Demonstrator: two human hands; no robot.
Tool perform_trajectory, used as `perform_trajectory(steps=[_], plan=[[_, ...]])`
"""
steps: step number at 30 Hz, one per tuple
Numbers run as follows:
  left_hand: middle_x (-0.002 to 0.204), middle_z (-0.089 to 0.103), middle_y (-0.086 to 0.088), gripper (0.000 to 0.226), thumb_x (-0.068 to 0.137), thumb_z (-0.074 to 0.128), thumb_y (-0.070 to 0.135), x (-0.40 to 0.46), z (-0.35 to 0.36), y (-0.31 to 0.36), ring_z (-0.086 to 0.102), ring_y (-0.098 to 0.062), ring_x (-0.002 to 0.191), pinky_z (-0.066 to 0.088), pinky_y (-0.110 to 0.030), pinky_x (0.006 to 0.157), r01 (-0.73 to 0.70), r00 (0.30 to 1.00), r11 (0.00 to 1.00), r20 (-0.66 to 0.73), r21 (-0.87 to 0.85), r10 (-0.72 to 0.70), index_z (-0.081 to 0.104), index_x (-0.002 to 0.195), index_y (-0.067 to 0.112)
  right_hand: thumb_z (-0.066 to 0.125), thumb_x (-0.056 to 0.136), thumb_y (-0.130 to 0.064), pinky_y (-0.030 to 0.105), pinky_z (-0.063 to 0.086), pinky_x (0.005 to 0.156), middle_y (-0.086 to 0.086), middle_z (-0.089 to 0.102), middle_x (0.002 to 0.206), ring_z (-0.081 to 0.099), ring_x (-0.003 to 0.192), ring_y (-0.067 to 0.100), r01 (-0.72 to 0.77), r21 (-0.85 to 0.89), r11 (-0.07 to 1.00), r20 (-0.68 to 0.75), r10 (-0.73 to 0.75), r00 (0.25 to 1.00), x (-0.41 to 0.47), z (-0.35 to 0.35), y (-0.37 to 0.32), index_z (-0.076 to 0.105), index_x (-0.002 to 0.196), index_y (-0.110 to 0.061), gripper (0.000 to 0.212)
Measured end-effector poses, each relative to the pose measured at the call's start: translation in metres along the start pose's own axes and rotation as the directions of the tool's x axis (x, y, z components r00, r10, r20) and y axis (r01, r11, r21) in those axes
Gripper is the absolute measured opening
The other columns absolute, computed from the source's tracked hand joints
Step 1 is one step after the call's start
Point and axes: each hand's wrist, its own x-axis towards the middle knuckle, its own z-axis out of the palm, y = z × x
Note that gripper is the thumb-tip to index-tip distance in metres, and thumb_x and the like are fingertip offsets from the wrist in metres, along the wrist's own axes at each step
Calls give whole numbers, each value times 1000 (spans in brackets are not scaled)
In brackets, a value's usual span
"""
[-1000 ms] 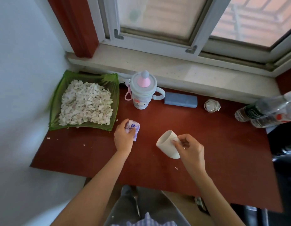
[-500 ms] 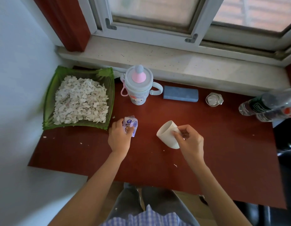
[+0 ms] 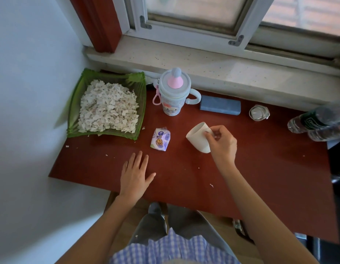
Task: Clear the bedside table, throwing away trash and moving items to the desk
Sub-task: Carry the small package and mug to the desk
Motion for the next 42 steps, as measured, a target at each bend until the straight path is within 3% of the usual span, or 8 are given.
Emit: perform_trajectory(steps=[8, 13, 21, 29, 33, 42], plan=[[142, 49, -13, 67, 80, 63, 53, 1, 0, -2, 46, -35, 131, 44, -51, 98, -17, 1000, 1000, 11, 9, 17, 52, 133, 14, 64, 85, -24, 26, 43, 72, -10, 62, 83, 57, 79, 8, -27, 57, 998, -87, 32, 996, 21, 32, -11, 62, 90, -21, 6], [140, 51, -12, 67, 78, 64, 54, 2, 1, -3, 48, -34, 129, 45, -50, 97, -23, 1000, 1000, 17, 11, 23, 54, 132, 16, 61, 87, -22, 18, 37, 66, -9, 61, 84, 57, 81, 10, -67, 124, 990, -139, 84, 987, 22, 44, -8, 61, 93, -18, 7], [140, 51, -12, 66, 79, 62, 55, 2, 2, -5, 47, -34, 129, 45, -50, 97, -35, 999, 999, 12, 11, 35, 53, 133, 17, 62, 89, -27, 5, 42, 65, -5, 64, 88, 57, 76, 1, -44, 196, 980, -183, 80, 980, -10, 39, 14, 59, 98, -15, 15], [145, 45, -12, 66, 84, 55, 56, 1, 2, -6, 40, -34, 135, 40, -49, 103, -27, 999, 999, 26, -18, 27, 47, 137, 17, 71, 82, -21, 11, 47, 64, -12, 66, 79, 63, 74, -3, 10, 95, 995, -38, -6, 999, -55, 32, 49, 58, 91, -21, 15], [148, 42, -12, 67, 86, 51, 57, 1, 2, -5, 37, -33, 137, 37, -49, 105, -24, 999, 1000, 42, -7, 25, 44, 140, 18, 72, 82, -22, 9, 47, 67, -13, 67, 81, 63, 77, -7, -12, 112, 994, -54, 18, 998, -65, 32, 56, 60, 92, -20, 15], [148, 41, -12, 66, 86, 53, 55, 0, 1, -4, 35, -34, 138, 36, -49, 106, -21, 998, 1000, 52, -12, 21, 44, 140, 17, 71, 83, -26, 13, 46, 66, -9, 68, 79, 64, 73, 1, -16, 69, 997, -51, 20, 998, -64, 38, 54, 64, 90, -16, 14]])
